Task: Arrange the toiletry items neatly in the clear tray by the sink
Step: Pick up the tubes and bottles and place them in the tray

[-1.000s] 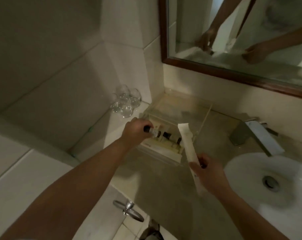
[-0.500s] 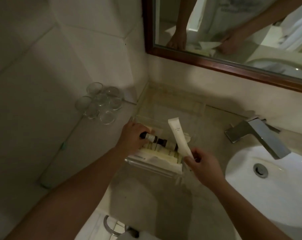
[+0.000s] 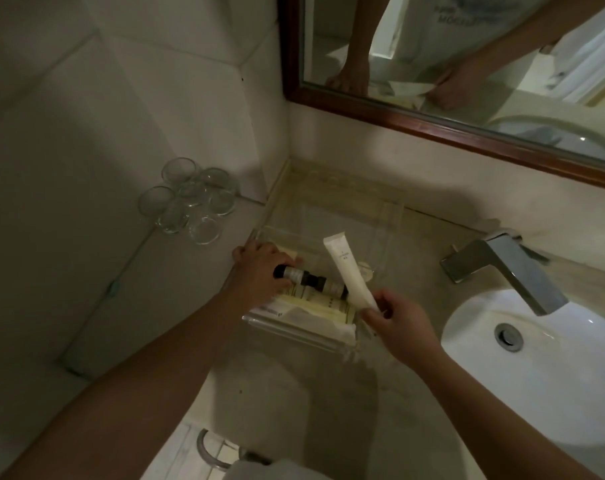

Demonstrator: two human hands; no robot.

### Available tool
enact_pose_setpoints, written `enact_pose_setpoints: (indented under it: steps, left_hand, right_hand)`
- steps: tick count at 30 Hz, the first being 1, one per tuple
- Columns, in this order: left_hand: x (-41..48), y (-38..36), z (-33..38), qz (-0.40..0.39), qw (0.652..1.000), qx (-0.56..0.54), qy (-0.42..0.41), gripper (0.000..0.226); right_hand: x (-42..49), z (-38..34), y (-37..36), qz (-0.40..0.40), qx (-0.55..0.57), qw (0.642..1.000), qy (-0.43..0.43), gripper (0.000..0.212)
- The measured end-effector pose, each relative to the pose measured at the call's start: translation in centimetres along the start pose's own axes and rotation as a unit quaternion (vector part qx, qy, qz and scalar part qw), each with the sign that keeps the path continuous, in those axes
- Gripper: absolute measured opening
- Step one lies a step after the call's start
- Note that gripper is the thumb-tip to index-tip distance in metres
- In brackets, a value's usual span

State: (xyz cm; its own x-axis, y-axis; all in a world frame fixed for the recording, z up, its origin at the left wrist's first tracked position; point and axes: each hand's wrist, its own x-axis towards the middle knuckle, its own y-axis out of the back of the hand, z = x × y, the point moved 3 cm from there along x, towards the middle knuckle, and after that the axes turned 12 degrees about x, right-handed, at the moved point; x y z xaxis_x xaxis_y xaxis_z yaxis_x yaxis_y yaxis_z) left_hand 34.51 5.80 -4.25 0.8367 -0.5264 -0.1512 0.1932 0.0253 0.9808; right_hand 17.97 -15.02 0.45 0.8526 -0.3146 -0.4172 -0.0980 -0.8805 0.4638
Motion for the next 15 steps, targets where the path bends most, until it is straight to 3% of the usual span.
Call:
enact_pose_setpoints:
  steps: [4, 8, 10, 12, 13, 15]
  left_hand:
    - [-0.3, 0.0, 0.0, 0.000, 1.000, -0.015, 0.011, 0.046]
    - [-0.8, 1.6, 0.0, 0.004, 0.994, -0.072, 0.078, 0.050]
    - [-1.5, 3.9, 0.1, 0.054, 0.963, -0.232, 0.126, 0.039]
    - [-2.1, 7.0, 0.8, 0.084, 0.894, -0.408, 0.162, 0.031]
    - [-2.3, 8.6, 1.6, 0.081, 0.882, -0.438, 0.152, 0.029]
    - [-2.1, 11.2, 3.4, 0.026, 0.940, -0.336, 0.053, 0.038]
  right_hand:
    - [0.6, -0.6, 0.6, -0.003, -0.029, 0.999, 0.018, 0.013]
    - [1.1, -1.2, 0.9, -0.013, -0.061, 0.997, 0.035, 0.012]
    - [1.2, -1.7, 0.9, -0.019, -0.082, 0.995, 0.047, 0.011]
    - [1.2, -2.5, 0.9, -0.033, -0.115, 0.990, 0.072, 0.011]
    - [1.2, -3.2, 0.8, -0.040, -0.136, 0.986, 0.089, 0.011]
    - [1.1, -4.7, 0.7, -0.054, -0.182, 0.972, 0.137, 0.012]
